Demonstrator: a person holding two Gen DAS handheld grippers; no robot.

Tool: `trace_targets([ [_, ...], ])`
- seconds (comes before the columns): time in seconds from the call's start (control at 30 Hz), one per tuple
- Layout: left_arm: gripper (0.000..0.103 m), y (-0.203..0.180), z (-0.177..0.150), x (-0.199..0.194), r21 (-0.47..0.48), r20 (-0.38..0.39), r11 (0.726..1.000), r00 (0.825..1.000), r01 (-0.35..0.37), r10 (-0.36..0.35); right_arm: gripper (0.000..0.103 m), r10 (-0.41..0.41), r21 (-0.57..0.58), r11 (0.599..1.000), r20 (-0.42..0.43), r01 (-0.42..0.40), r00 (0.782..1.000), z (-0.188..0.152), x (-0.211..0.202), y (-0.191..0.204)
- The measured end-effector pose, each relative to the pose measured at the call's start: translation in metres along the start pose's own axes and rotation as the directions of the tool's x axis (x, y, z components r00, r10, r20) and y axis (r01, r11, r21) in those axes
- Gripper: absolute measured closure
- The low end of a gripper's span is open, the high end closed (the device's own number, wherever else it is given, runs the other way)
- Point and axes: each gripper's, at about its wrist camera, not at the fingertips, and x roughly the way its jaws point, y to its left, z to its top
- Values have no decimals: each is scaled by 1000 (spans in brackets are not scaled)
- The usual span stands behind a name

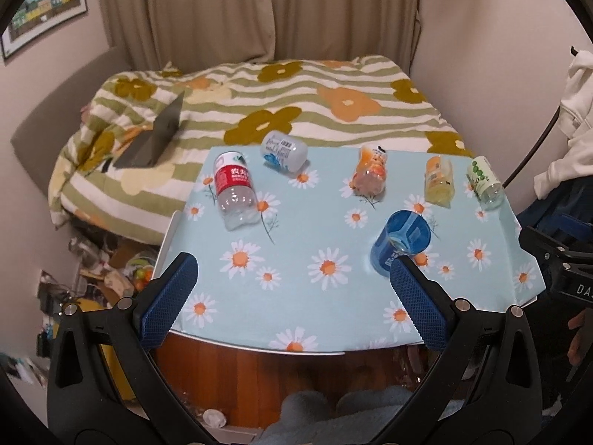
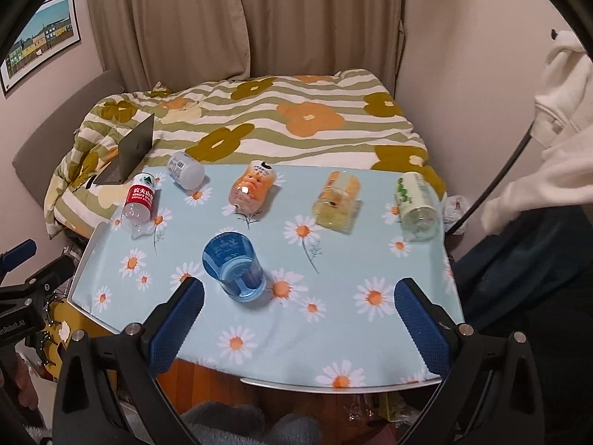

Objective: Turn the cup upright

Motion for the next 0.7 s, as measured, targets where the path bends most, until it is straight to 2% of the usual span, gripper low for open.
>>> trace_targets([
  [0.37, 0, -23, -2, -17, 8, 47, 1000, 999, 8, -9, 0, 5, 29, 1000, 19, -5, 1000, -9, -13, -19],
  [0.7, 0, -26, -2, -21, 12, 59, 1000, 998, 12, -13, 0, -1, 35, 999, 41, -1, 999, -7, -22, -25],
])
